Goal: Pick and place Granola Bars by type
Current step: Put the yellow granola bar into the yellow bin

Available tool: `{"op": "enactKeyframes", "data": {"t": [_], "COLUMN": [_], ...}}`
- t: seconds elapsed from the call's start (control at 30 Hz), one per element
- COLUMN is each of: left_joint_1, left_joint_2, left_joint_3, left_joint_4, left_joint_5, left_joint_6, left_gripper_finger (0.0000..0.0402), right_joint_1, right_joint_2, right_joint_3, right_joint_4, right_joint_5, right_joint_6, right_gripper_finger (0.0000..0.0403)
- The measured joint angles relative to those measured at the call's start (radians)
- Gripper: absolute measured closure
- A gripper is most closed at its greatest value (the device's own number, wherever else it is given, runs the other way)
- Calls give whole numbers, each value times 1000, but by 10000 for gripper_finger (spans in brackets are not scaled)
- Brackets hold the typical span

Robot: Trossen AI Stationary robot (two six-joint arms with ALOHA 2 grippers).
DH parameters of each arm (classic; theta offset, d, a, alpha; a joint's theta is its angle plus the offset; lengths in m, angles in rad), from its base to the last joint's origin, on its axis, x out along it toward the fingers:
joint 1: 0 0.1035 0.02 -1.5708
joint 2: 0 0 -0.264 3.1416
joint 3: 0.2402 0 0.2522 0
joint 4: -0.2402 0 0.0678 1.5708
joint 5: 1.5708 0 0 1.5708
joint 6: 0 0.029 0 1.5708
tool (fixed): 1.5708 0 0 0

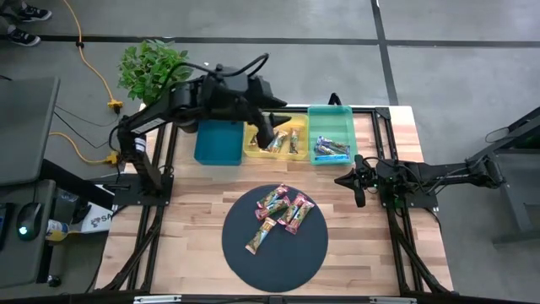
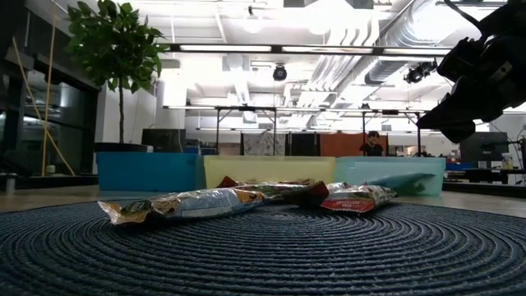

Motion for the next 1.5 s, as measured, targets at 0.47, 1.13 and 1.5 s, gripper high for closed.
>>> {"op": "enactKeyframes", "data": {"t": [0.47,1.13,1.5], "left_joint_1": [-293,-474,-411], "left_joint_2": [-82,-86,-81], "left_joint_3": [0,-258,-543], "left_joint_4": [-296,-601,-305], "left_joint_5": [-352,-374,6], "left_joint_6": [-269,-1273,-1232], "left_gripper_finger": [207,207,207], "right_joint_1": [0,0,0], "right_joint_2": [0,0,0], "right_joint_3": [0,0,0], "right_joint_4": [0,0,0], "right_joint_5": [0,0,0], "right_joint_6": [0,0,0], "right_gripper_finger": [402,403,402]}}
